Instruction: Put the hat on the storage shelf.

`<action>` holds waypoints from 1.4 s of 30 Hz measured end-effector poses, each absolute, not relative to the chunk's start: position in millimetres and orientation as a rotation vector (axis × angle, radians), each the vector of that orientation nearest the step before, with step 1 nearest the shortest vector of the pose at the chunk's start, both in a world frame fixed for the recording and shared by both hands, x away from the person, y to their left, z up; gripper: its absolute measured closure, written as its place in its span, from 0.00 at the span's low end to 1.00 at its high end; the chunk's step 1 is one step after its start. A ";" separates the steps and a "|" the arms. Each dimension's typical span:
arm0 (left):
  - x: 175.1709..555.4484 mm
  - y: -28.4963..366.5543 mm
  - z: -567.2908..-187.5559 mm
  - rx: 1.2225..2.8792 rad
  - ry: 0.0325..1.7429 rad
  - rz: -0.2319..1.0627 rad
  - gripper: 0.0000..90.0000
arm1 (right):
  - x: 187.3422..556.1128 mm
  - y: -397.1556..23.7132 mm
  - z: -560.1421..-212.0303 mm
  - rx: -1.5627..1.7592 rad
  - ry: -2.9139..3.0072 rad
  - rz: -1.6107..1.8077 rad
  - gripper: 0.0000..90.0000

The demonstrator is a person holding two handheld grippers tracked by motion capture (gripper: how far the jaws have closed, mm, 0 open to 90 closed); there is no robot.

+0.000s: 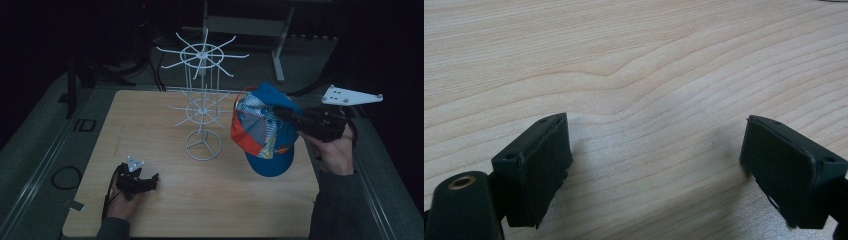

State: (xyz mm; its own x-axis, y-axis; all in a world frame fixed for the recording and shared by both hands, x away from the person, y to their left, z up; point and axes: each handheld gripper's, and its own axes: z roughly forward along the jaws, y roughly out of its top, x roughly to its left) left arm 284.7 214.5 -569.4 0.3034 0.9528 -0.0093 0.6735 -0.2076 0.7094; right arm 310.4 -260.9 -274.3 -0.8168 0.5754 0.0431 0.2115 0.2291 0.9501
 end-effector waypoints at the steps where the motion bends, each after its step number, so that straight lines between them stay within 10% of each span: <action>1: 284.7 214.5 -569.4 1.963 1.441 0.589 0.15 | 310.1 -260.6 -273.4 0.728 2.189 1.616 0.97; 42: 284.9 214.5 -569.3 1.965 1.440 0.589 0.15 | 304.4 -259.0 -248.1 0.643 2.134 1.727 0.97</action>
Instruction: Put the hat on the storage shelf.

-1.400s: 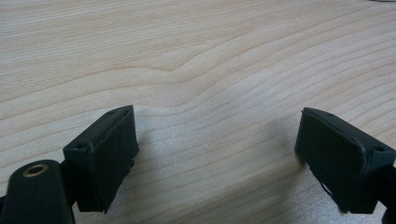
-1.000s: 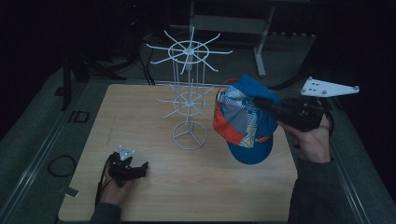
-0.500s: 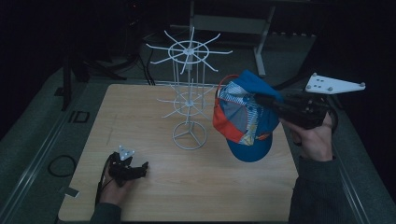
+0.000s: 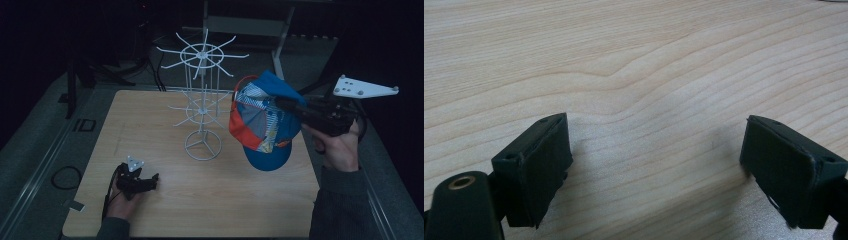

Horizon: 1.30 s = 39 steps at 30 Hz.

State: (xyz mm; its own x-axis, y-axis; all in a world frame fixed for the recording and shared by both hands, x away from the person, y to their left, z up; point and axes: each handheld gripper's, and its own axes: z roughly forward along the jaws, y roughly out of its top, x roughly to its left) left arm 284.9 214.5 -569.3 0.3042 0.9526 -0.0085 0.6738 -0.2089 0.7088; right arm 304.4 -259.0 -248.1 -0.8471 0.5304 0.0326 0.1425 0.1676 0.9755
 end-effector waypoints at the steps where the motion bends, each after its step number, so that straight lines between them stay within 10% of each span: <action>1: 284.9 214.4 -569.3 1.965 1.440 0.589 0.15 | 304.2 -259.7 -247.3 0.643 2.130 1.734 0.97; 39: 284.9 214.4 -569.4 1.963 1.441 0.588 0.15 | 309.5 -226.8 -232.7 0.543 2.106 1.890 0.98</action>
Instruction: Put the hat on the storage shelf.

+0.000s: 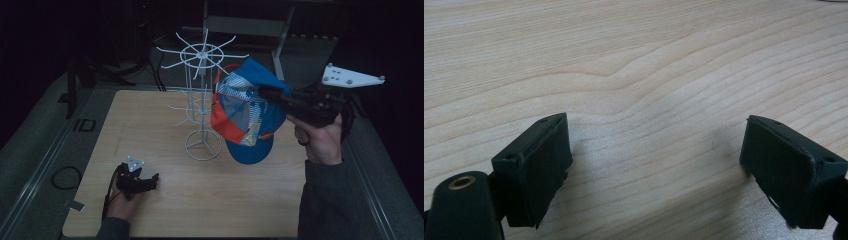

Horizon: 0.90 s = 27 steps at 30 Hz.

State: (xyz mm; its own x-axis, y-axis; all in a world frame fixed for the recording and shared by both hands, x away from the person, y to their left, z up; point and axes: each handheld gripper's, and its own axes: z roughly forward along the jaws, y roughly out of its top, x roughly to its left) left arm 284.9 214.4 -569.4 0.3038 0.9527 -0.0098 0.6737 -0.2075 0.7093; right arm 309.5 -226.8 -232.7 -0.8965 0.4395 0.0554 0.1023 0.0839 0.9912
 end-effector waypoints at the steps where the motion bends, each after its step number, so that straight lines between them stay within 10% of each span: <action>1: 284.9 214.4 -569.3 1.964 1.441 0.588 0.15 | 312.2 -221.1 -235.8 0.545 2.116 1.888 0.98; 19: 284.8 214.6 -569.2 1.968 1.440 0.590 0.15 | 346.9 -191.9 -269.4 0.665 2.234 1.779 0.96; 27: 284.8 214.5 -569.3 1.966 1.441 0.587 0.15 | 348.8 -187.5 -278.5 0.683 2.272 1.688 0.79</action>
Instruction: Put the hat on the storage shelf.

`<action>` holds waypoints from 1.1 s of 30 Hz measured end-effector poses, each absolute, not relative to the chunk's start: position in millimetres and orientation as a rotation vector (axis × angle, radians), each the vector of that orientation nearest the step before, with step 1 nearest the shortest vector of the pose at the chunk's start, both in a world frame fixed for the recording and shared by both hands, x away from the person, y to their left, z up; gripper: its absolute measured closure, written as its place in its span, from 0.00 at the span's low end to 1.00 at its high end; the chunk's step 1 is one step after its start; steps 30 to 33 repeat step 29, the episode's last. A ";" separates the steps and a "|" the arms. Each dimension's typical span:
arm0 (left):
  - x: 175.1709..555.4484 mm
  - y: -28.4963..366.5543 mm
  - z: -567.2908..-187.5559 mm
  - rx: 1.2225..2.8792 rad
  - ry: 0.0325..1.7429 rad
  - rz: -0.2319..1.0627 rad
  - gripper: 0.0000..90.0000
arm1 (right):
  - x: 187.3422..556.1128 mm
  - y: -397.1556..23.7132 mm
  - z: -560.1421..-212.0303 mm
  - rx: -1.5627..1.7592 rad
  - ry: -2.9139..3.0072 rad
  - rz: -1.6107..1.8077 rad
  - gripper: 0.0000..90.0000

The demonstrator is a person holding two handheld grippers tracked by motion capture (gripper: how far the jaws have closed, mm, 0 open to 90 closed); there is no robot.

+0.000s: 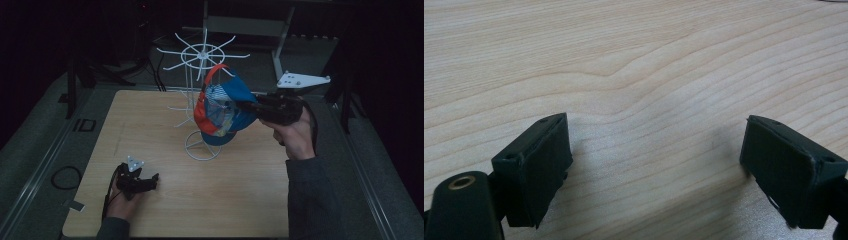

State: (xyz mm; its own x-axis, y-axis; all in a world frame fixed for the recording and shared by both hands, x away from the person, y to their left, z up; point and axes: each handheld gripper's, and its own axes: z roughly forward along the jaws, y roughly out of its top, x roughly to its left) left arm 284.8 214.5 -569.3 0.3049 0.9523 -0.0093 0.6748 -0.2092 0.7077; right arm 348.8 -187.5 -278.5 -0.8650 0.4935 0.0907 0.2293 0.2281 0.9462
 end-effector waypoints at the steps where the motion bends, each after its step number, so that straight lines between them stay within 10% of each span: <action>1: 284.8 214.5 -569.3 1.966 1.441 0.587 0.15 | 347.9 -188.7 -278.6 0.683 2.268 1.688 0.74; 13: 284.9 214.5 -569.3 1.967 1.440 0.586 0.15 | 341.1 -186.0 -289.7 0.691 2.324 1.449 0.26; 33: 284.9 214.4 -569.3 1.965 1.441 0.587 0.15 | 338.5 -199.4 -316.5 0.757 2.347 1.395 0.22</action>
